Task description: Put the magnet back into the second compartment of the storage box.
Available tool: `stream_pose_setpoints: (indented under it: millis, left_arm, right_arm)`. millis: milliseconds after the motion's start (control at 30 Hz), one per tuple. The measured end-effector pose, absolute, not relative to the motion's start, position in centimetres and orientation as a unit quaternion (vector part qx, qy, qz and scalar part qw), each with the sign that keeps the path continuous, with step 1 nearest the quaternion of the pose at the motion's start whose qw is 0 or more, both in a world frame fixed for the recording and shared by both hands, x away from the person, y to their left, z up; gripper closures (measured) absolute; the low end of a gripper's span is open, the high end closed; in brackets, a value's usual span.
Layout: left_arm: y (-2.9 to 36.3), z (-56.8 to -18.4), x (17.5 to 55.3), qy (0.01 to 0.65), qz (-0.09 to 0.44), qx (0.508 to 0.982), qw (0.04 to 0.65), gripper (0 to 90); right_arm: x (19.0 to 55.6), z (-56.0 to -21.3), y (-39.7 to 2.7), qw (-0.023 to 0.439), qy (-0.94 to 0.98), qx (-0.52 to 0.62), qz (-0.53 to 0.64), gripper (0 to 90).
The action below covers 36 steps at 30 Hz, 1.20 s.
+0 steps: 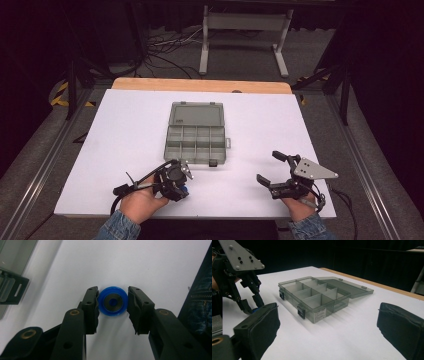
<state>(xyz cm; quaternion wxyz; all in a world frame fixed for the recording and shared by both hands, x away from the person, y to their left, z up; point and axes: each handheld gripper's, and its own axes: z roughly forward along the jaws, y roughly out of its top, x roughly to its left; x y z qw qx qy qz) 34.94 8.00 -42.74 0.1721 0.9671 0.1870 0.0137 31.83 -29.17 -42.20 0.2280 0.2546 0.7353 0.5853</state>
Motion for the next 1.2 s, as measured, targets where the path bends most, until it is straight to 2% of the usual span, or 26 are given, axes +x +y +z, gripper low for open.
stream_pose_setpoints:
  millis: [1200]
  left_arm:
    - [7.4, -37.2, 35.8, 0.163, 0.038, 0.965, 0.2, 62.4]
  right_arm:
    - [31.9, -42.3, -29.2, 0.226, 0.736, 0.259, 0.583, 4.7]
